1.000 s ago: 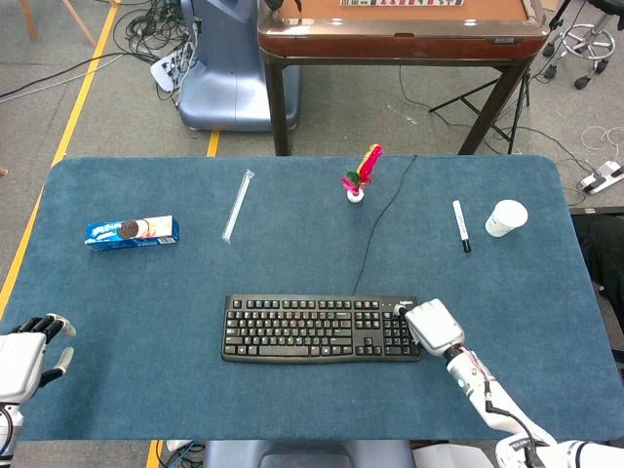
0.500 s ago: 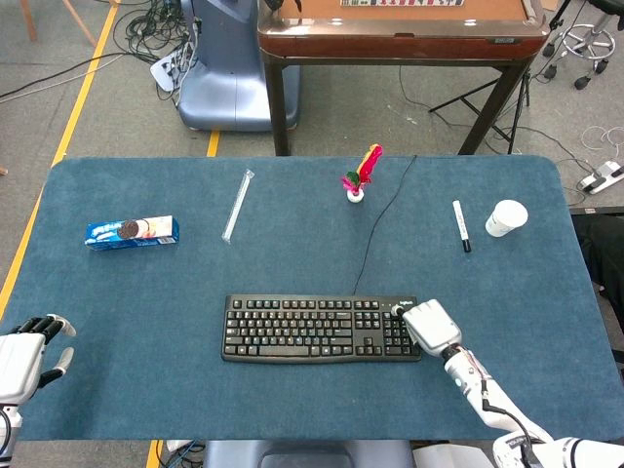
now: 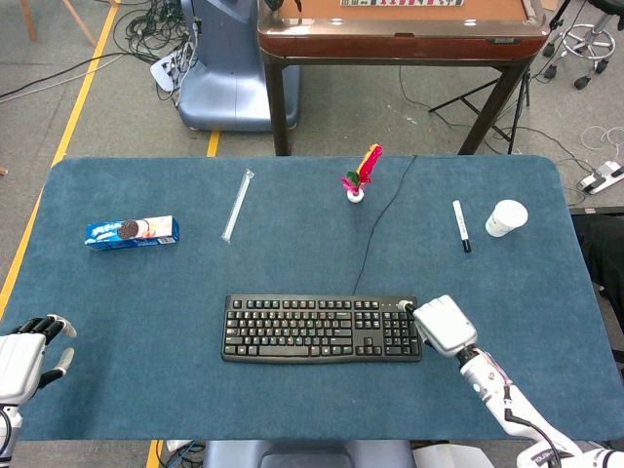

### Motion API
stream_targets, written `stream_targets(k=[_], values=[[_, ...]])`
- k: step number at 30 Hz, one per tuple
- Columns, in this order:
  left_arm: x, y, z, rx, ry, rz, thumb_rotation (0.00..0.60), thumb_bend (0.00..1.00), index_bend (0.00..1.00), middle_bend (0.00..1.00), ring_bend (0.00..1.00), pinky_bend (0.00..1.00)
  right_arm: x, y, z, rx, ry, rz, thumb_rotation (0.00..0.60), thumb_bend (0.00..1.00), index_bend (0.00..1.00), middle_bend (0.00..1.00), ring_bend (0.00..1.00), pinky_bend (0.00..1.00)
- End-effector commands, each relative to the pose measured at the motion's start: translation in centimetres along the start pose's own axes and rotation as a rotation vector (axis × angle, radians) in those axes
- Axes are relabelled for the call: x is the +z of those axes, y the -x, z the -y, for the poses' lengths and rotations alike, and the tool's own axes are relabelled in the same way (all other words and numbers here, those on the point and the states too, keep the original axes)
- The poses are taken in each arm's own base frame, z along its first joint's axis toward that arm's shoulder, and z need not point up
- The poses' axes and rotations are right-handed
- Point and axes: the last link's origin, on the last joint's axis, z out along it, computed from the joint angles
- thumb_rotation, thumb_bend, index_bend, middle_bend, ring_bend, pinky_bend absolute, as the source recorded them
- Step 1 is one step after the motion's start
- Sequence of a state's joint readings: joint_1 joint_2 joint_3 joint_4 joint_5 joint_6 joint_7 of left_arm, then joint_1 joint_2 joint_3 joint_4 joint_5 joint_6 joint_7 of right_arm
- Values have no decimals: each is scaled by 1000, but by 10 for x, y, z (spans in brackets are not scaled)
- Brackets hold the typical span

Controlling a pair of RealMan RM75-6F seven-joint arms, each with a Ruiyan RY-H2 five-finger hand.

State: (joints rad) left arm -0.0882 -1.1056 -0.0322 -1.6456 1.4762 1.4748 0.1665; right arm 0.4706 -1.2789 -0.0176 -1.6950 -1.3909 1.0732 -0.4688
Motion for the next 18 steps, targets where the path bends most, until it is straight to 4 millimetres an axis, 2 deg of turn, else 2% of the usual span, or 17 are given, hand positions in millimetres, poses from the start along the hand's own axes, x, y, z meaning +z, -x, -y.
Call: stream_targets(k=[1, 3, 6, 9, 15, 18], values=[[0, 1, -1, 2, 6, 2, 600, 331, 482, 401, 357, 491, -22, -12, -14, 10, 46, -84, 600, 752, 292, 624, 624, 976], [0, 1, -1, 1, 11, 5, 600, 331, 482, 401, 357, 491, -32, -15, -21, 3, 72, -118, 600, 729, 293, 553, 531, 879], [0, 2, -2, 2, 15, 6, 600, 331, 482, 402, 357, 491, -45, -19, -30, 16, 103, -164, 600, 701, 292, 444, 385, 646], [1, 2, -5, -13, 38, -13, 600, 331, 477, 415, 365, 496, -62, -22, -41, 40, 146, -222, 600, 697, 292, 387, 313, 524], [-1, 5, -10, -42, 86, -34, 600, 331, 426, 446, 387, 510, -98, -19, -64, 66, 268, -303, 600, 696, 292, 367, 296, 511], [-1, 7, -11, -43, 94, -25, 600, 331, 421, 447, 388, 511, -109, -15, -74, 80, 308, -322, 600, 696, 292, 367, 295, 511]])
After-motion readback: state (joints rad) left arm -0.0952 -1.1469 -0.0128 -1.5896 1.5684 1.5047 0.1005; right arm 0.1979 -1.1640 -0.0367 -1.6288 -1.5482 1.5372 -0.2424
